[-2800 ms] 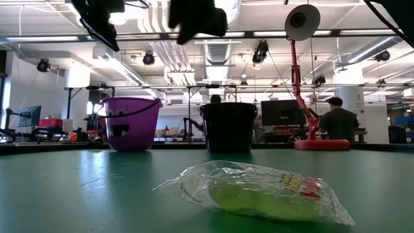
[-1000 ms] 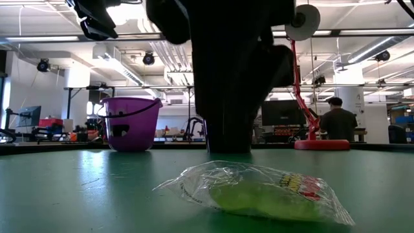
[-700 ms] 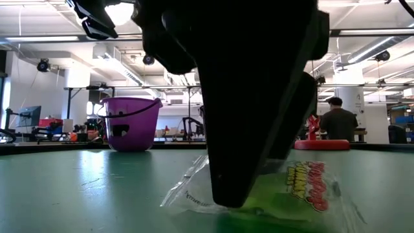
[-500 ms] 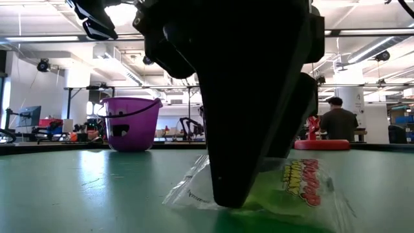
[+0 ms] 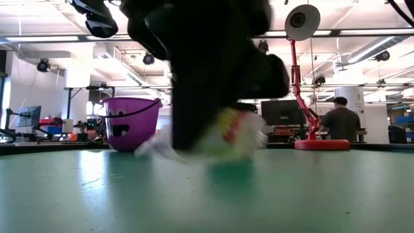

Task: Sort candy
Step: Put the green gummy into the violet bucket

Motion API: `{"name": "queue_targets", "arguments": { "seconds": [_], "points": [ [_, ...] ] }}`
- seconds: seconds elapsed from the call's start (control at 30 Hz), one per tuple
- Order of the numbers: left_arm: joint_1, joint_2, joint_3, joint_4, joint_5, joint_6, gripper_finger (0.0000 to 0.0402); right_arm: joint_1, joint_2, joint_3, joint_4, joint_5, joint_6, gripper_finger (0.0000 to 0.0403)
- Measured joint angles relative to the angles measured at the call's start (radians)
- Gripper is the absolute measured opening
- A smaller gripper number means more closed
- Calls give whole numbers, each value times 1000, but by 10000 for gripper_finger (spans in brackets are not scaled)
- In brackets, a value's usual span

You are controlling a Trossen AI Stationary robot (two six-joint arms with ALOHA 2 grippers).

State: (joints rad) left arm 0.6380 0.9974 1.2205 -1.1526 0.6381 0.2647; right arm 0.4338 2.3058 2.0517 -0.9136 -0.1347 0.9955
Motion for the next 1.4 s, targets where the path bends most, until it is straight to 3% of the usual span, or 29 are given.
{"name": "queue_targets", "arguments": {
  "seconds": [0.13, 0.43, 0.77, 1.1, 1.4],
  "points": [
    [0, 0, 0, 0, 36, 19, 88, -24, -2, 60, -50, 25, -8, 13],
    [0, 33, 0, 24, 199, 42, 84, -117, -5, 301, -135, 256, -147, 13],
    [0, 95, 0, 55, 226, 21, 131, -249, -118, 304, -49, 401, -324, 13],
    [0, 161, 3, 121, 239, 8, 185, -366, -163, 304, 41, 408, -496, 13],
    [0, 239, 8, 141, 237, 14, 180, -417, -189, 304, 68, 389, -564, 13]
  ]
}}
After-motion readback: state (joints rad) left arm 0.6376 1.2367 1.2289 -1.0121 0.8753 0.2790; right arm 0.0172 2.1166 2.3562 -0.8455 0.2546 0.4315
